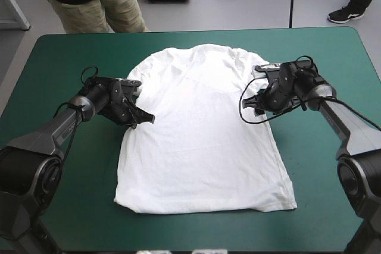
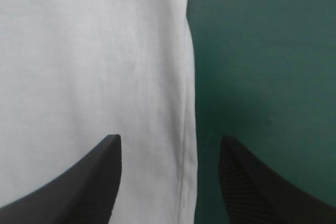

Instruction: Fold the cloth

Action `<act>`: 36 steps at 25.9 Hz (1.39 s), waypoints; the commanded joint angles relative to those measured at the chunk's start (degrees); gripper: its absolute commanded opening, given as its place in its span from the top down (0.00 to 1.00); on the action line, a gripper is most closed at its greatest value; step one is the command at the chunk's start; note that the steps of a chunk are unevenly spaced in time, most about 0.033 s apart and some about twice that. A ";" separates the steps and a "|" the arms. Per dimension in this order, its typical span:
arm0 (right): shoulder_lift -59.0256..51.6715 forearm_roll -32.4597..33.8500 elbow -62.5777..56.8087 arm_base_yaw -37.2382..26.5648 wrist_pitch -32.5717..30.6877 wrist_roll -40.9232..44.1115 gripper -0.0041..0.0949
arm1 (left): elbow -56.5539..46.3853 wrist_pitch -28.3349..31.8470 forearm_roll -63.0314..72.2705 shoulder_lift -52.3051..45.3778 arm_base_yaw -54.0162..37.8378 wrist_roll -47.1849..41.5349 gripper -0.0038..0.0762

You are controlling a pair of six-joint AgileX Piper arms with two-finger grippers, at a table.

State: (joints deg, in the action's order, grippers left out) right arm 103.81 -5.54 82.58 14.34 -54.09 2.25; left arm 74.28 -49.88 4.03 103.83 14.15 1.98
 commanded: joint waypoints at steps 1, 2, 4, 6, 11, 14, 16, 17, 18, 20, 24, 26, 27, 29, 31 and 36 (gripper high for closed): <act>0.36 0.44 4.57 -0.08 2.51 -0.07 0.44 | 1.55 0.61 1.78 -2.73 0.06 -0.22 0.96; 1.45 0.16 5.69 -0.08 2.36 0.16 0.44 | 1.55 0.72 2.06 -2.73 0.06 -0.22 0.96; 3.33 -0.10 7.67 -0.08 1.47 0.56 0.44 | 1.55 0.72 2.06 -2.73 0.06 -0.22 0.96; 5.08 -0.10 8.82 -0.08 -0.39 0.76 0.44 | 1.55 0.72 2.06 -2.73 0.06 -0.22 0.96; 8.34 -1.91 8.96 -0.08 -3.54 0.34 0.56 | 1.55 0.84 2.06 -2.73 0.06 -0.22 0.96; 9.37 -3.36 8.96 -0.08 -4.18 -0.96 0.87 | 1.55 1.35 1.95 -2.73 0.06 -0.12 0.96; 9.37 -3.10 8.96 -0.08 -4.51 -2.25 0.97 | 1.55 0.90 1.95 -2.73 0.06 -0.12 0.96; 8.98 -2.85 9.08 -0.08 -4.63 -2.25 0.98 | 1.87 -0.48 1.85 -2.96 -0.05 0.50 0.96; 8.44 -2.70 9.19 -0.08 -4.58 -2.25 0.98 | 2.91 -2.22 1.34 -2.97 -0.05 1.36 0.96; 6.37 -2.55 9.30 -0.08 -4.58 -2.25 0.98 | 5.29 -4.94 1.26 -3.10 -0.05 2.32 0.96; 1.81 -1.24 10.76 -0.08 -5.07 -2.25 0.98 | 10.38 -5.95 1.26 -4.16 -0.05 2.43 0.96; -0.87 0.42 11.85 -0.08 -5.07 -2.25 0.98 | 13.86 -6.55 1.26 -5.15 -0.05 2.67 0.96; -2.19 0.68 12.50 -0.08 -5.10 -2.25 0.98 | 15.58 -7.16 1.26 -5.49 -0.05 3.10 0.96; -4.61 0.68 13.86 -0.08 -5.46 -2.25 0.98 | 19.03 -8.70 1.18 -6.42 -0.05 3.36 0.96; -7.17 0.68 15.15 -0.08 -5.58 -2.25 0.98 | 21.71 -9.70 1.18 -7.72 -0.05 3.46 0.96; -12.65 0.68 18.79 -0.08 -5.58 -2.25 0.98 | 26.48 -10.35 1.18 -11.91 -0.05 3.93 0.96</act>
State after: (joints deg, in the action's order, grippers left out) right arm 96.36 -5.13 98.00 14.35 -61.15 0.67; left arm 97.00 -61.44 4.92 97.19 14.15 5.54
